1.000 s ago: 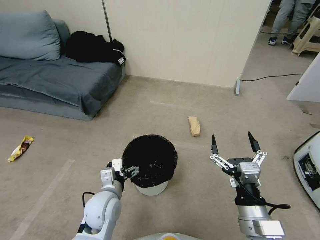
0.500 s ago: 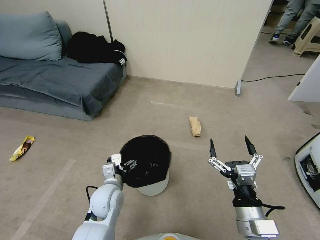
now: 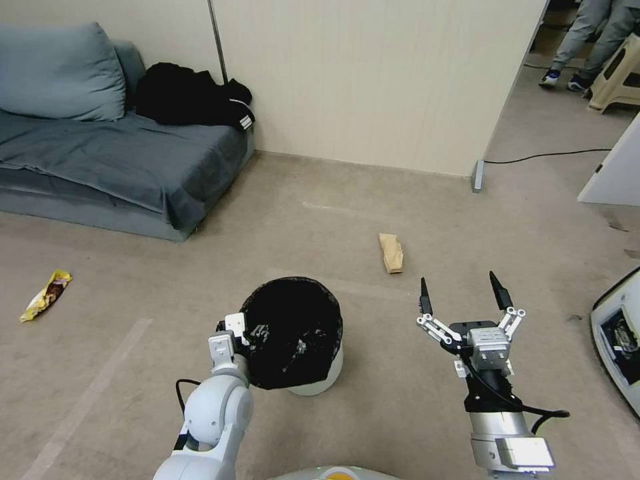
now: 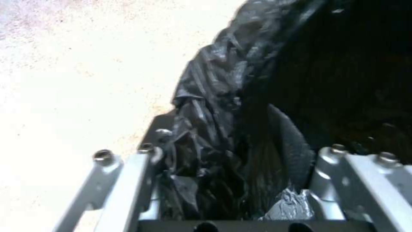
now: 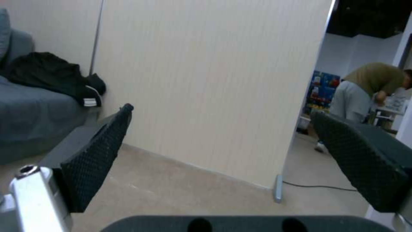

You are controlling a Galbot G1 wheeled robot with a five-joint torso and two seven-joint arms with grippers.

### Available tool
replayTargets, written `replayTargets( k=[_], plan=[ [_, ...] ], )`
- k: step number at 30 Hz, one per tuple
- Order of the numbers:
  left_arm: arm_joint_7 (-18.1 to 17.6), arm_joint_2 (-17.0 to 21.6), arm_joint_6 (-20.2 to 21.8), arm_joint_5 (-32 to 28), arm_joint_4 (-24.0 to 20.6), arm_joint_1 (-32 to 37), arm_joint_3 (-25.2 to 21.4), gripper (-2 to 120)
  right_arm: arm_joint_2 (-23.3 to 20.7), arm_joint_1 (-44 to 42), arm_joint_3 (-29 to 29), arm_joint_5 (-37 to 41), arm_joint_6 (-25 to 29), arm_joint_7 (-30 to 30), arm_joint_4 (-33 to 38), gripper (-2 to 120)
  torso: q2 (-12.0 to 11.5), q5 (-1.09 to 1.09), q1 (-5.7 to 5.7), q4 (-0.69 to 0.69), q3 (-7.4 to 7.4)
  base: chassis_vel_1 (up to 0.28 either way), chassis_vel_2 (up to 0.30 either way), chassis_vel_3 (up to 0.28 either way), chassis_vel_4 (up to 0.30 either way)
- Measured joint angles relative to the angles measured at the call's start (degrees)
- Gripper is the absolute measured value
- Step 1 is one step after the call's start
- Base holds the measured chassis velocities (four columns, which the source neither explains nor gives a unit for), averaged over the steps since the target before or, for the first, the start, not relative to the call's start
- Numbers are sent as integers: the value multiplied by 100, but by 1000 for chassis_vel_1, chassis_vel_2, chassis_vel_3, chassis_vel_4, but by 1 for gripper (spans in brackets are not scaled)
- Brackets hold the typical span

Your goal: Pick up the trash bin, then pick up the garbage from the floor and place it into the trash bin.

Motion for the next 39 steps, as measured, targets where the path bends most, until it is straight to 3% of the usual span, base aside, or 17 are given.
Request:
replayTargets(
  k=[19,23,26,27,30,39],
  plan=[
    [-169,-142,35,260,-435,409,60,5,-1,46,-53,270,174,64,76,100,-1,-7,0,-2,1,0,0,0,0],
    [-229,-140,27,282,-888,704,55,3,0,167,-108,602,220,-13,78,100,-1,-9,1,-4,2,0,0,0,0],
    [-392,-150,-83,466,-1587,1003,24,2,-1,281,-170,684,397,-201,10,100,-2,-4,0,-1,2,0,0,0,0],
    [-392,-150,-83,466,-1587,1003,24,2,-1,281,-170,684,397,-201,10,100,-2,-4,0,-1,2,0,0,0,0],
    [-417,-184,-184,684,-2193,1291,63,2,-1,346,-192,733,420,-223,-61,100,-2,-2,0,-2,1,0,0,0,0],
    [-469,-106,-585,1445,-2906,2094,330,2,-112,410,-254,780,420,-207,-299,100,-1,0,1,0,1,0,0,0,0]
  ],
)
